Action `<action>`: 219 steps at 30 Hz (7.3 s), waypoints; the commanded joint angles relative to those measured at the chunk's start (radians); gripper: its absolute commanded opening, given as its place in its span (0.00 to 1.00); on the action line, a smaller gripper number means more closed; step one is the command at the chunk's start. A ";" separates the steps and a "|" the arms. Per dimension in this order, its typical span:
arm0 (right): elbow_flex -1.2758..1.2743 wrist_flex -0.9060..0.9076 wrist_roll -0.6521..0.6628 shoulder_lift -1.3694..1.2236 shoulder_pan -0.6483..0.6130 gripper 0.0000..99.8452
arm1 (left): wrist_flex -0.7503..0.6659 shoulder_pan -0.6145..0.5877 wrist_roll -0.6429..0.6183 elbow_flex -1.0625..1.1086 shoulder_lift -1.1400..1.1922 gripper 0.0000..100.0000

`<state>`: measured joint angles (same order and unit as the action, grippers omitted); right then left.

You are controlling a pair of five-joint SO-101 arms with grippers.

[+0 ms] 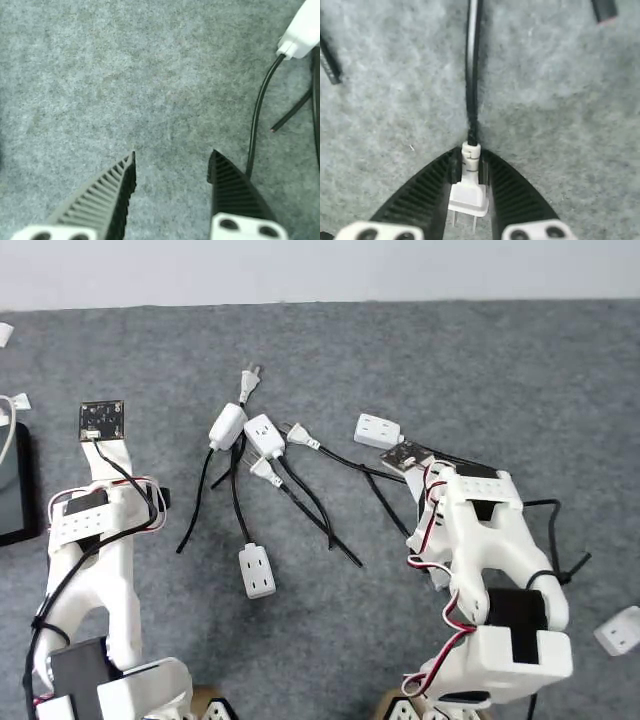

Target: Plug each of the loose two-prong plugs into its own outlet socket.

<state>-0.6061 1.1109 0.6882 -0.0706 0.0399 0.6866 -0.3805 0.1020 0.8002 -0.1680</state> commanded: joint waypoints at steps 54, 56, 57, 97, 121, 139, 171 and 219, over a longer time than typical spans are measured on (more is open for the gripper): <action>0.132 -0.133 -0.394 0.591 -0.723 0.01 | 0.126 0.195 0.376 -0.022 -0.003 0.02; 0.104 -0.165 -0.394 0.591 -0.730 0.01 | 0.130 0.196 0.394 -0.018 -0.005 0.02; 0.089 -0.182 -0.399 0.591 -0.739 0.01 | 0.130 0.201 0.407 -0.013 -0.005 0.02; -0.021 -0.407 -0.755 0.412 -0.771 0.01 | -0.183 0.199 0.353 0.444 -0.491 0.02; -0.086 -0.392 -0.740 0.380 -0.901 0.01 | -0.183 0.152 0.331 0.414 -0.491 0.05; -0.089 -0.461 -0.704 0.367 -0.880 0.01 | -0.195 0.106 0.273 0.400 -0.491 0.05; -0.344 -0.495 -0.595 0.429 -0.888 0.01 | -0.207 0.098 0.272 0.403 -0.491 0.05; 0.112 0.128 -0.647 0.593 -0.107 0.01 | -0.247 0.026 0.175 0.374 -0.482 0.05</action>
<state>-0.5309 1.1861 -0.0499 0.3713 -0.2961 0.4641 -0.3514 0.2862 1.2267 -0.6467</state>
